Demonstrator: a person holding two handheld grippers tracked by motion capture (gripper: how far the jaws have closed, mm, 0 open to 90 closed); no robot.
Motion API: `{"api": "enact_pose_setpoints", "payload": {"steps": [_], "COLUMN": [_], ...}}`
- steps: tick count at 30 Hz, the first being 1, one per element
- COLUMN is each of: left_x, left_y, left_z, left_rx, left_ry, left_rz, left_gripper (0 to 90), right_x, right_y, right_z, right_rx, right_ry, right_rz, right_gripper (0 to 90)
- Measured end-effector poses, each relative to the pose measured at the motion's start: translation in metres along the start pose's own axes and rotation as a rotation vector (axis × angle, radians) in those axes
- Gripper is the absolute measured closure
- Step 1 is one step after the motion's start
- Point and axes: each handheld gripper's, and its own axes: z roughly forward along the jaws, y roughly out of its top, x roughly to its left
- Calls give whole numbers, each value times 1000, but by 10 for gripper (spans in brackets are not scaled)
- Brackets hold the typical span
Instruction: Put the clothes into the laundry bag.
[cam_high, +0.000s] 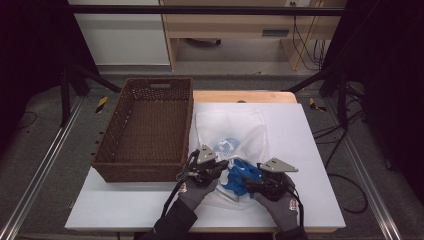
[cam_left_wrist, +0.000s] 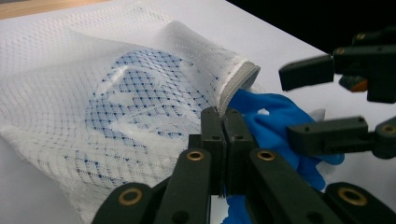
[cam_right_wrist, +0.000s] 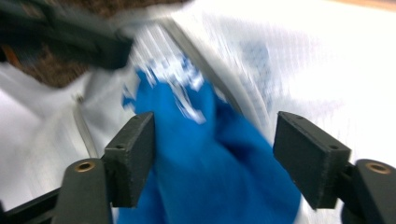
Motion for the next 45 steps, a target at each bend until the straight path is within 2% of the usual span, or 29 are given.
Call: {"api": "enact_pose_setpoints", "payload": {"steps": [2, 4, 5, 7, 8, 9, 11, 15, 17, 18, 20, 25, 27, 29, 31, 32, 36, 39, 42, 45], "left_x": [0, -1, -1, -1, -1, -1, -2, -4, -8, -10, -13, -11, -8, -5, -4, -3, -1, -1, -1, -2], "left_y": [0, 0, 0, 0, 0, 1, 1, 4, 8, 11, 13, 8, 4, 1, 0, -1, 0, 0, 0, 0], "left_z": [1, 1, 1, 1, 1, 1, 1, -3, -6, -8, -10, -9, -7, -6, -6, -6, -7, -7, -6, -6], "left_rx": [2, 4, 4, 7, 7, 7, 3, -15, -30, -38, -49, -32, -23, -17, -15, -16, -19, -19, -21, -20], "left_ry": [1, 3, 2, 1, 1, 0, -1, -18, -19, -22, -28, -27, -25, -20, -17, -16, -12, -8, -9, -11], "left_rz": [1, 8, 8, 8, 8, 8, 4, 1, 11, 17, 21, 19, 10, 4, 2, -2, -7, -4, -6, 0], "left_gripper": [888, 888, 888, 888, 888, 888, 888, 888, 888, 888, 888, 888, 888, 888, 888, 888, 888, 888, 888, 888], "right_x": [-2, -1, 1, 4, 6, 6, 6, 18, 24, 27, 31, 23, 22, 22, 20, 19, 20, 20, 26, 32], "right_y": [-12, -18, -20, -21, -20, -20, -17, -3, 7, 12, 18, 14, 11, 12, 14, 14, 14, 8, -2, -10], "right_z": [9, 17, 21, 25, 26, 26, 25, 13, 14, 19, 32, 68, 73, 71, 63, 57, 27, 15, 24, 45], "right_rx": [48, 92, 109, 110, 118, 121, 126, 35, 6, 8, 12, 12, 33, 36, 33, 28, -35, -32, 15, 86], "right_ry": [19, 34, 31, 29, 19, 20, 23, 53, 78, 71, 40, -96, -108, -103, -78, -67, 15, 43, 66, 29], "right_rz": [12, 8, 1, -21, -29, -31, -26, -41, -41, -46, -51, -37, -38, -56, -43, -51, -31, -35, -27, -72], "right_gripper": [306, 387, 447, 604, 705, 760, 790, 793, 790, 787, 777, 731, 702, 651, 581, 548, 477, 406, 335, 263]}}
